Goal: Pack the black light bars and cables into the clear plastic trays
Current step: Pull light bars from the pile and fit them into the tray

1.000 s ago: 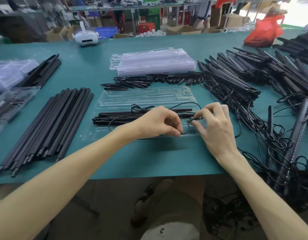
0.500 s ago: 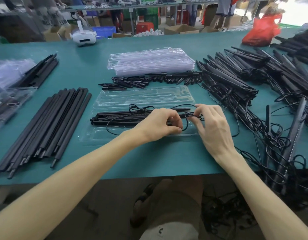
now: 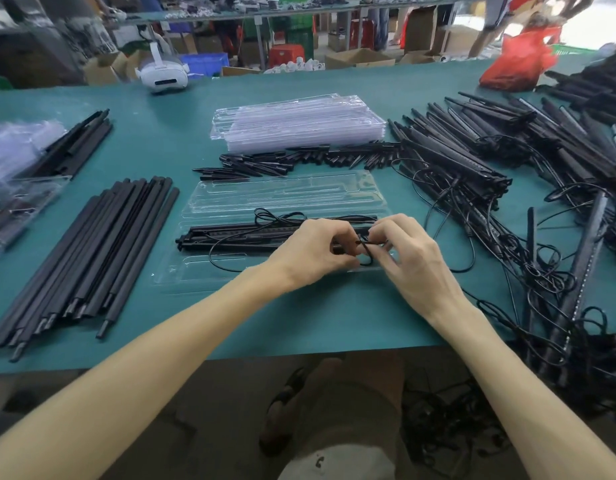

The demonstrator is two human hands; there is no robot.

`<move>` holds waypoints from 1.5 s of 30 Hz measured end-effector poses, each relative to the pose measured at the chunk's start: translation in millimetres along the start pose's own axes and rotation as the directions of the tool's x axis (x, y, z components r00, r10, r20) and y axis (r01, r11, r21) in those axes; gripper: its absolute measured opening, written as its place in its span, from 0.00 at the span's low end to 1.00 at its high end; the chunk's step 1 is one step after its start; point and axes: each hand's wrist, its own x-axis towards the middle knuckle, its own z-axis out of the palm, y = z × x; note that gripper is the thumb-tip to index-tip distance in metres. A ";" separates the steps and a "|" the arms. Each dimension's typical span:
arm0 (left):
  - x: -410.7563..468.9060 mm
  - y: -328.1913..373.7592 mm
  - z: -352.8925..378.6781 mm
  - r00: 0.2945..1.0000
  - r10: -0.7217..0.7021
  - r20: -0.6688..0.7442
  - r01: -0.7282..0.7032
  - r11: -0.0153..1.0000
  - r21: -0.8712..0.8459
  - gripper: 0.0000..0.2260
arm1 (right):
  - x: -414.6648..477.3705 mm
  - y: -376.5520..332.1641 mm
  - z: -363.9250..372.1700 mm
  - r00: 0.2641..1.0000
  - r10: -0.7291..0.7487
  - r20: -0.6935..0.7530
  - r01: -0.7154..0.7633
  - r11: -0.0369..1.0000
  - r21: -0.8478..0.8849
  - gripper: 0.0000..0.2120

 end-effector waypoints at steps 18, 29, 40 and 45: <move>-9.2 -5.4 -11.5 0.996 0.029 -0.086 -0.042 0.986 -0.160 0.07 | 0.7 4.1 4.4 0.997 0.000 0.078 -0.002 1.000 0.022 0.07; -10.5 -10.4 -13.5 0.998 0.060 0.008 -0.057 0.968 -0.245 0.17 | 0.3 -1.4 1.1 0.993 0.118 -0.012 -0.114 0.977 0.182 0.07; 5.8 -13.5 11.8 0.950 0.219 -0.220 -0.158 0.951 0.264 0.15 | -0.8 -2.5 -2.0 0.981 0.194 -0.009 -0.186 0.950 0.251 0.11; 15.5 -12.7 13.7 0.970 0.173 -0.171 -0.145 0.975 0.167 0.14 | 0.3 -3.1 -1.4 0.981 0.190 -0.033 -0.181 0.966 0.183 0.12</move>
